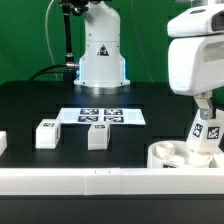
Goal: Assemble stool
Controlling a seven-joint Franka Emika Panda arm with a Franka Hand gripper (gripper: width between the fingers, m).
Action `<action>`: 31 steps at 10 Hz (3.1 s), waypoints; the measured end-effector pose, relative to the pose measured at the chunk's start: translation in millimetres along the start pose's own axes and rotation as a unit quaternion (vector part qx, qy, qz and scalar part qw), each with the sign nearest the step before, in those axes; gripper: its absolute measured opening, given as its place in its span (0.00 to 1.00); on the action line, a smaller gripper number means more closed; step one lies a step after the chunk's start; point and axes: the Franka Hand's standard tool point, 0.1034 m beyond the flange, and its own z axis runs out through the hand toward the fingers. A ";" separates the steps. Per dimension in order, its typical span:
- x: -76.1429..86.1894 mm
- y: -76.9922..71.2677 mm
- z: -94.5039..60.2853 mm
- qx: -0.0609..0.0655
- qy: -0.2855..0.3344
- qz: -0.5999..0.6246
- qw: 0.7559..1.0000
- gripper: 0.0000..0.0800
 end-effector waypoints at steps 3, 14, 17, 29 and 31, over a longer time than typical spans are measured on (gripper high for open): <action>-0.9 5.9 0.6 -0.023 0.001 -0.086 0.996 0.81; -11.8 12.6 8.8 -0.039 -0.039 -0.411 0.910 0.81; -13.7 14.0 10.3 -0.040 -0.044 -0.434 0.899 0.61; -22.1 26.5 11.0 -0.053 -0.030 -0.229 0.971 0.43; -21.9 25.7 11.3 -0.057 -0.020 -0.108 0.992 0.43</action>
Offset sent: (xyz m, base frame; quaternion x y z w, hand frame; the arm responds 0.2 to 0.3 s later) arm 0.0000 0.0000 0.0000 0.0000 0.0000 -0.1296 0.9916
